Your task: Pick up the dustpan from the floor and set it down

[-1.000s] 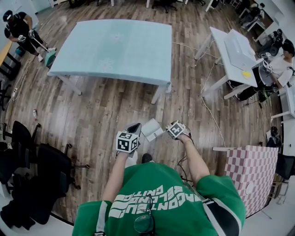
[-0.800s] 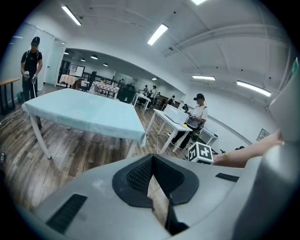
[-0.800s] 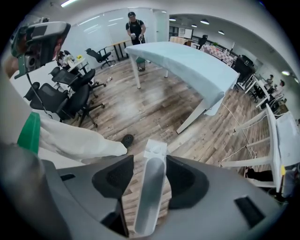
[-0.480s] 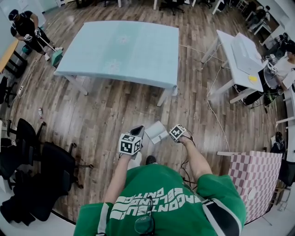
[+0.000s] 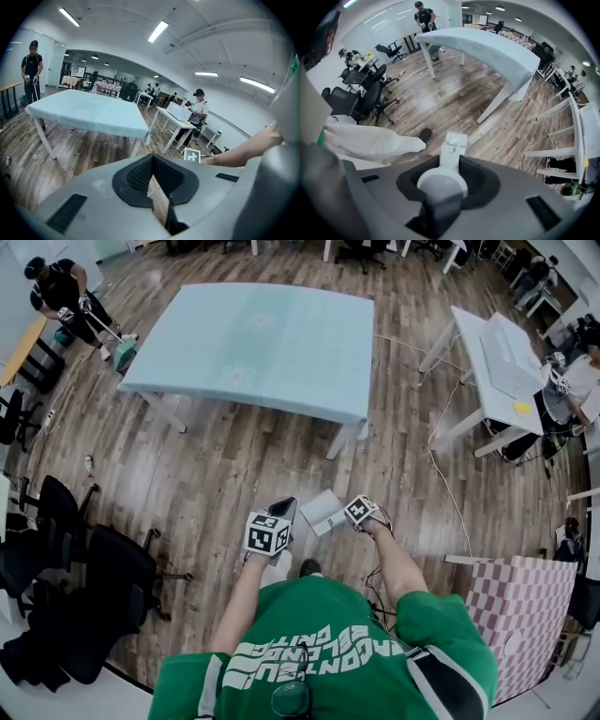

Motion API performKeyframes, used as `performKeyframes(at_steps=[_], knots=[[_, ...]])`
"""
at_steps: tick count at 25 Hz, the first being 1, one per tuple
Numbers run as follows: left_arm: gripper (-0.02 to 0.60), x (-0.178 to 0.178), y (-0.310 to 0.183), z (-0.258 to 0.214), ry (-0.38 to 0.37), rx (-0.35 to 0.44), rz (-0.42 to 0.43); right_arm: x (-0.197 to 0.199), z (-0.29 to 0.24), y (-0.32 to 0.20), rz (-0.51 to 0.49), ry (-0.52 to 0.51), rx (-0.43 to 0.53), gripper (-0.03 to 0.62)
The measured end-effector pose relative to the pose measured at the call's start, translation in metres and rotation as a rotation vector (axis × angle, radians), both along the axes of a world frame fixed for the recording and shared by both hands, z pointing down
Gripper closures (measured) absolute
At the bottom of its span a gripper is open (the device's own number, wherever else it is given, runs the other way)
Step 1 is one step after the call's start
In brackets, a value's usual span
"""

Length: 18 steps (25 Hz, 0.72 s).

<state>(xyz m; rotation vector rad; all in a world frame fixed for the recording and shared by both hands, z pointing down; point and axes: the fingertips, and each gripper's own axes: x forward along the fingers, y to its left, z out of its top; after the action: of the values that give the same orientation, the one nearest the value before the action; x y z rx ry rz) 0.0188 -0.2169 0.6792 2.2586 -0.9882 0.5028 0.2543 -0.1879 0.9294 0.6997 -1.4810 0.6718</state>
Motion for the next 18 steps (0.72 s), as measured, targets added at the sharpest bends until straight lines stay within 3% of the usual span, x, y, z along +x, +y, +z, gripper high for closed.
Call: performKeyframes(at_steps=[18], knots=[[0.578, 0.004, 0.008, -0.005, -0.014, 0.008, -0.002, -0.012, 0.003, 0.008, 0.051, -0.009, 0.005, 0.482]])
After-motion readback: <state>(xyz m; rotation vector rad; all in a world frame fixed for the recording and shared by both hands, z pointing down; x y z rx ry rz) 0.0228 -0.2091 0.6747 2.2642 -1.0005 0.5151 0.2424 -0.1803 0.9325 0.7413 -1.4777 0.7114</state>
